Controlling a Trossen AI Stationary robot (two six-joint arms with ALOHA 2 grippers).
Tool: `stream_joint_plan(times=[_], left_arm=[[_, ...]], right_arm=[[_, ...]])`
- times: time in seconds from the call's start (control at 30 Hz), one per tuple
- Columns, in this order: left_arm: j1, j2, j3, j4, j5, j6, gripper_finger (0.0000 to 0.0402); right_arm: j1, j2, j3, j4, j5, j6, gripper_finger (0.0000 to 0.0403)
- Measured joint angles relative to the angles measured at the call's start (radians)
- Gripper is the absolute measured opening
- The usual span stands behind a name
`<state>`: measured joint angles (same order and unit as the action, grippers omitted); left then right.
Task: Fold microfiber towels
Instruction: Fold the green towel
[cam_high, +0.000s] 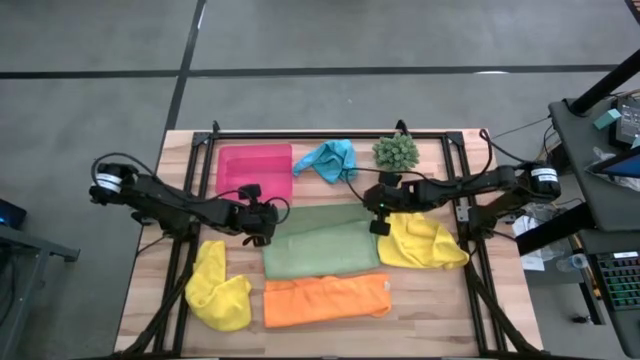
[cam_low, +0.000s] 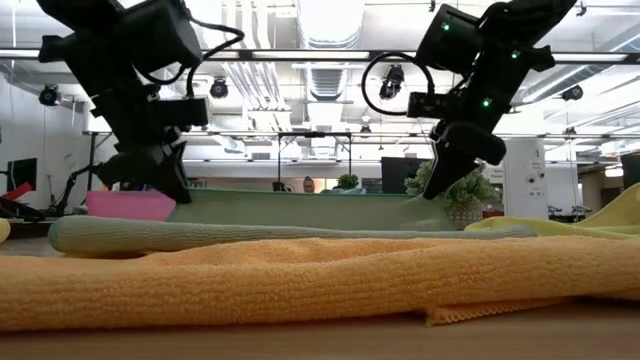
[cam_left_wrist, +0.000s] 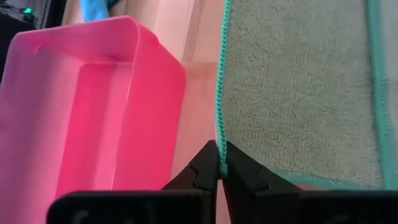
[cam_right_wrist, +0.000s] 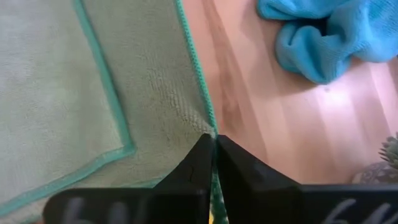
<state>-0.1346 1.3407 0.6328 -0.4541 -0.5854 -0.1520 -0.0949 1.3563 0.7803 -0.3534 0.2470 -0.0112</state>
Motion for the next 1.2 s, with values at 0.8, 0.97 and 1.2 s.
stream_joint_plan(times=[0.8,0.97,1.2], left_arm=[[0.024,0.006,0.002,0.0,0.024,0.0,0.0027],[0.024,-0.002,0.004,0.0,-0.007,0.001,0.01],[0.023,-0.004,0.01,-0.006,-0.02,0.001,0.0176]], right_arm=[[-0.025,0.0,0.0,0.008,0.033,0.046,0.0096],[0.004,0.0,0.0,0.011,0.009,0.068,0.0088],[0.073,0.0,0.0,0.017,0.015,0.116,0.007]])
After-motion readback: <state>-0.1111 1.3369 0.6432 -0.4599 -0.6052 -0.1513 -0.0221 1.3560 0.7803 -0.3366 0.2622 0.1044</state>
